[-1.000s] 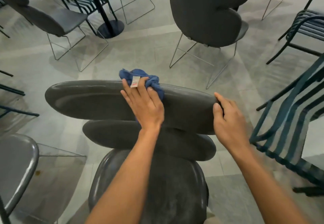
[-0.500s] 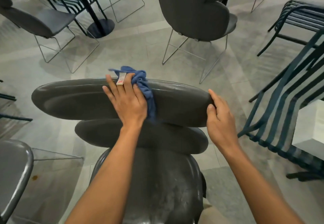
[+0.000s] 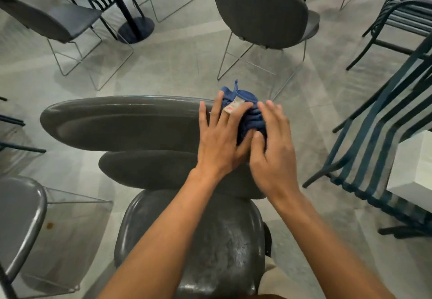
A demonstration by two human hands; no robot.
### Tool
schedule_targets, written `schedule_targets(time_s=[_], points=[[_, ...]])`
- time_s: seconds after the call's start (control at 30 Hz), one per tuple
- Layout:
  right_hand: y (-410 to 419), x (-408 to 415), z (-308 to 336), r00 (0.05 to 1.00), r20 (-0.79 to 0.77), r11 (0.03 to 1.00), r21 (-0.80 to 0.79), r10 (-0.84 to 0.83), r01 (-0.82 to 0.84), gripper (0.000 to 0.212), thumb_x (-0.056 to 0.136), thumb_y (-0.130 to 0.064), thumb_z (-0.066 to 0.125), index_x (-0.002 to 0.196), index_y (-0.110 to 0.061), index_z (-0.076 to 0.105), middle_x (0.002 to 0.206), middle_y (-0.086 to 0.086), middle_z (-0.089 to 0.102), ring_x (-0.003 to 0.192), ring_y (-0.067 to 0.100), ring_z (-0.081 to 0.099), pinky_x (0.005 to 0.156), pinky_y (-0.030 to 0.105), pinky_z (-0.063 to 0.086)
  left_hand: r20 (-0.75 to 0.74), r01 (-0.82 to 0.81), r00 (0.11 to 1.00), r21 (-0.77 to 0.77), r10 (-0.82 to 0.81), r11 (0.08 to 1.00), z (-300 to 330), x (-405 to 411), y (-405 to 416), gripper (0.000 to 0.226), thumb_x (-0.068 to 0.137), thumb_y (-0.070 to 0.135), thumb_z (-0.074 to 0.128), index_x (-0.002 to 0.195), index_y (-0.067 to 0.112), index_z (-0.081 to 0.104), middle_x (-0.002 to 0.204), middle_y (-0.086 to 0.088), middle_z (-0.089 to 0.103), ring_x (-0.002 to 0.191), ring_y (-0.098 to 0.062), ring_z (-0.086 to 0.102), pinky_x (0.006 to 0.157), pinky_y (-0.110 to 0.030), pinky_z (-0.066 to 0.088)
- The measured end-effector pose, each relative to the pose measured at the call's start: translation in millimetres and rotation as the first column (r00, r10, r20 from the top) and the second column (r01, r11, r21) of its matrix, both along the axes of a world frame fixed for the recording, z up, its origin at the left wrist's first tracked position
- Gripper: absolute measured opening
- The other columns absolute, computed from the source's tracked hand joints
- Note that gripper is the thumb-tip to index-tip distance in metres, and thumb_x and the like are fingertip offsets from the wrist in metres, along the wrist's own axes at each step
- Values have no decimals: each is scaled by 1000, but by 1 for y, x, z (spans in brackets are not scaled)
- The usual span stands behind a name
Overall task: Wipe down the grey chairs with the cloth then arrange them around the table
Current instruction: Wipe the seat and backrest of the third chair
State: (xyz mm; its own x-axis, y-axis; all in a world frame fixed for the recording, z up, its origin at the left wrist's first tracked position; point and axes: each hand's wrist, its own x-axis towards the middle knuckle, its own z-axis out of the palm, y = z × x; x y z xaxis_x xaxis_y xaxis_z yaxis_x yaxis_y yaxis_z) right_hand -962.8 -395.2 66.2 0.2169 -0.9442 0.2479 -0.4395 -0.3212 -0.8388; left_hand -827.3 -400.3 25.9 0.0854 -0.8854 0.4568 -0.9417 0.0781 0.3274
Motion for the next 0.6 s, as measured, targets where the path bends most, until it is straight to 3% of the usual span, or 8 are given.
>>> schedule_targets(time_s=[0.13,0.3,0.43,0.6], points=[[0,35,-8,960,-273,986,-136,54,-94,54,102,-26,38,154,-13,39,164,6,32,156,25,15,124,58,12,-132,104,987,89,-92,991,24,47,13,70,86,40,57,151,27,36,159,2,41,157,-23,16,125,-60,6],[-13,58,-28,790,-598,970,-242,-137,-15,62,106,-42,35,159,-12,27,168,9,16,156,31,11,125,59,7,-148,-13,989,60,22,998,30,122,25,53,95,37,57,146,24,46,148,3,53,155,-22,24,125,-58,11],[-29,67,-27,714,-655,949,-311,-249,47,56,105,-45,39,150,-13,40,154,14,39,142,37,36,121,61,18,5,-258,965,181,262,949,26,178,24,44,107,48,32,138,26,55,148,-5,53,153,-26,24,126,-55,3],[-28,47,-38,695,-615,913,-378,-372,155,50,106,-48,32,146,-20,43,145,8,47,130,31,46,114,54,30,129,-291,954,163,272,943,15,192,25,46,109,51,21,128,25,54,136,-6,54,141,-32,37,126,-53,5]])
